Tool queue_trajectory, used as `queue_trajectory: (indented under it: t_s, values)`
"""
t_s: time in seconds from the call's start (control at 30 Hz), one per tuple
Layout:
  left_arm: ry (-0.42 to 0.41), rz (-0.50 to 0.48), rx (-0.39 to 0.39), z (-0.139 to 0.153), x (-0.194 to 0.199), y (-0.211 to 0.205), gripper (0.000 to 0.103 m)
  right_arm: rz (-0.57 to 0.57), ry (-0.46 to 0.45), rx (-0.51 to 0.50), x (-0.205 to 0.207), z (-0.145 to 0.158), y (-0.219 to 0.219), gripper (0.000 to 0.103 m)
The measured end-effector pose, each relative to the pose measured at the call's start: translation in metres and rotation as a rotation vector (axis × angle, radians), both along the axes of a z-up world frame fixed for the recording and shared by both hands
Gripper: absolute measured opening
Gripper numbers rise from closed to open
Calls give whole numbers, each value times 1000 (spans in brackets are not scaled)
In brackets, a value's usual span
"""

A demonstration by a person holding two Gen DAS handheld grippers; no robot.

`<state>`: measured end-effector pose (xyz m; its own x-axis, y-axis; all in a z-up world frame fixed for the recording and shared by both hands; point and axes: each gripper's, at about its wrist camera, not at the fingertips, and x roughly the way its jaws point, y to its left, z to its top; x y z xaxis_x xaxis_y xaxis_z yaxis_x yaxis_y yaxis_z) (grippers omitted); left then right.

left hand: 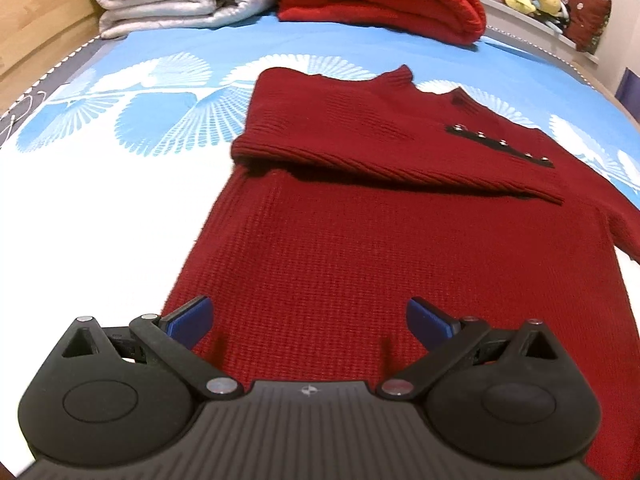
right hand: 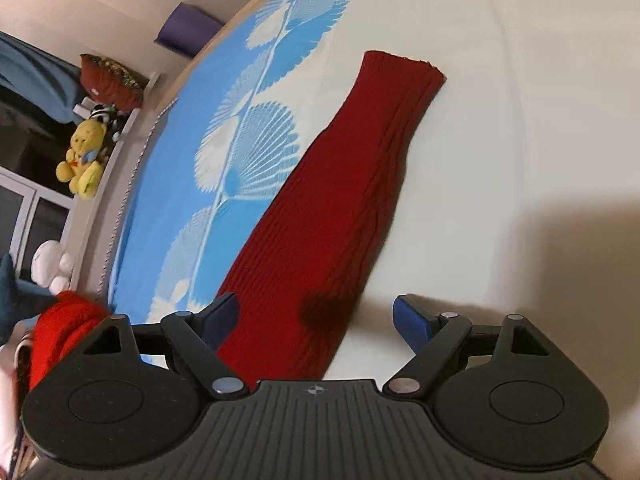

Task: Fold small clothes
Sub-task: 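Grasp the other sleeve with the right gripper and fold it across the body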

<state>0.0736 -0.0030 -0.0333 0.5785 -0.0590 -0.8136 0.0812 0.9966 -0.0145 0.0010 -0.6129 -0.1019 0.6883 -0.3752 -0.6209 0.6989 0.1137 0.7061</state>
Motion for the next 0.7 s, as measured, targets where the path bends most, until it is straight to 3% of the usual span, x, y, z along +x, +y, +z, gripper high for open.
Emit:
queue_trajectory:
  t_s: [0.13, 0.2, 0.23, 0.3, 0.43, 0.57, 0.63, 0.7]
  values:
    - [5, 36, -7, 0, 1, 11, 103, -21, 6, -74, 16, -2, -11, 88]
    - [6, 50, -14, 2, 1, 17, 103, 6, 37, -128, 24, -1, -10, 30]
    - [3, 58, -16, 3, 2, 20, 103, 28, 61, -155, 26, 2, -12, 11]
    - [-7, 79, -21, 6, 2, 28, 103, 42, 63, -255, 33, 18, -1, 11]
    - [-20, 120, -47, 14, 3, 41, 103, 206, 54, -545, 67, 81, 56, 11]
    - [-35, 137, -49, 19, 0, 48, 103, 536, -34, -832, 113, 131, 174, 12]
    - [-45, 149, -40, 20, -1, 52, 103, 722, -87, -898, 133, 138, 238, 12]
    - [-51, 166, -26, 21, 1, 58, 103, 933, -125, -901, 151, 131, 304, 14]
